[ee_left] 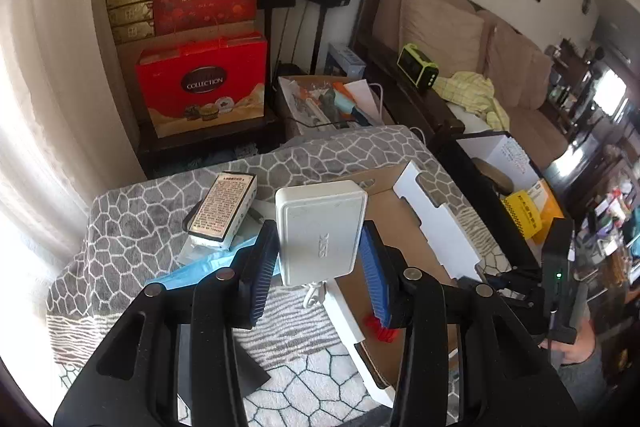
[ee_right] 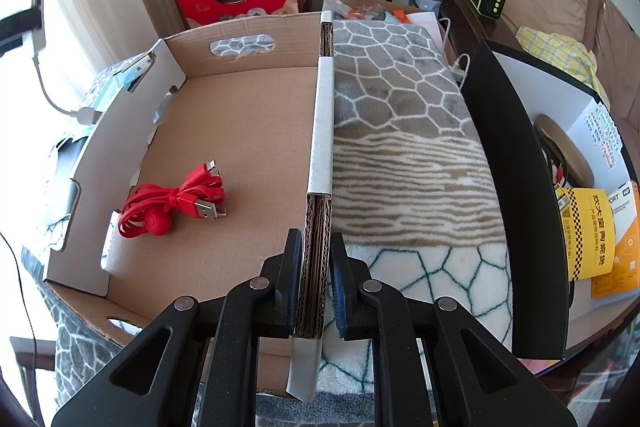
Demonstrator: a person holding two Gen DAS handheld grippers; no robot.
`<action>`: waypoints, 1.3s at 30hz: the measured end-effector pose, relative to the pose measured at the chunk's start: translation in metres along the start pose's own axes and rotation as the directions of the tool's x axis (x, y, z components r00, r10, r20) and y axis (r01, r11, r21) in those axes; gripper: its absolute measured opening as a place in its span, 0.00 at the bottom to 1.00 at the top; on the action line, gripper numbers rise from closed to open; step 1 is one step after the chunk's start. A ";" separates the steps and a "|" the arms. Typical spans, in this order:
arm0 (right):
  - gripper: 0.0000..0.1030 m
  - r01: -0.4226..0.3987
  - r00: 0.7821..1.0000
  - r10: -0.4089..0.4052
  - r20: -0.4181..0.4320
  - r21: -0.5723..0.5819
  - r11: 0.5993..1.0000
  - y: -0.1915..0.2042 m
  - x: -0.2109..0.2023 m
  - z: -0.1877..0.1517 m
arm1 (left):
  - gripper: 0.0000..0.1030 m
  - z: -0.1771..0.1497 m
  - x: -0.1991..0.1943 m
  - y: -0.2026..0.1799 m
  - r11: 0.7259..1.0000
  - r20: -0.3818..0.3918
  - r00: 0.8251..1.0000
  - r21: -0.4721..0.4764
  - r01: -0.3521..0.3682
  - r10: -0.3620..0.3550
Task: Organize objects
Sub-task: 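Carry the white USB hub into the box with the left tool and release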
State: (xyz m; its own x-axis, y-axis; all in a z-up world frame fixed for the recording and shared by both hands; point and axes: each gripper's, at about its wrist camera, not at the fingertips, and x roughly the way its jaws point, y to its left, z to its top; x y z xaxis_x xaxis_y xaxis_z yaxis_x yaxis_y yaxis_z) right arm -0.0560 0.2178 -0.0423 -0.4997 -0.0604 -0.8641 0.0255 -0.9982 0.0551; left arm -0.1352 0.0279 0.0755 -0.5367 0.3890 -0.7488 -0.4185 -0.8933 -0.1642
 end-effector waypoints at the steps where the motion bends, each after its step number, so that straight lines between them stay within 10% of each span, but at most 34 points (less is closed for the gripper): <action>1: 0.12 0.001 1.000 -0.001 0.001 -0.001 1.000 0.000 0.000 0.000 | 0.37 0.003 -0.002 -0.004 1.000 0.005 1.000 0.007 -0.002 0.002; 17: 0.12 0.004 1.000 -0.004 0.005 -0.005 1.000 0.002 0.001 0.000 | 0.37 0.026 0.044 -0.053 0.996 -0.097 0.994 0.078 0.047 -0.039; 39: 0.12 0.007 1.000 -0.007 0.010 -0.010 1.000 0.003 0.000 0.000 | 0.37 0.012 0.167 -0.079 0.983 -0.301 0.949 0.178 -0.037 0.090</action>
State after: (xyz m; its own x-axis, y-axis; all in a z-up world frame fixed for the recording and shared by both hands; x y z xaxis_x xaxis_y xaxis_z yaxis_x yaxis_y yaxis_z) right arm -0.0557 0.2148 -0.0417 -0.5089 -0.0531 -0.8592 0.0301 -0.9986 0.0440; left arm -0.2001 0.1659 -0.0288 -0.3264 0.2214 -0.9189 -0.5220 -0.8527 -0.0200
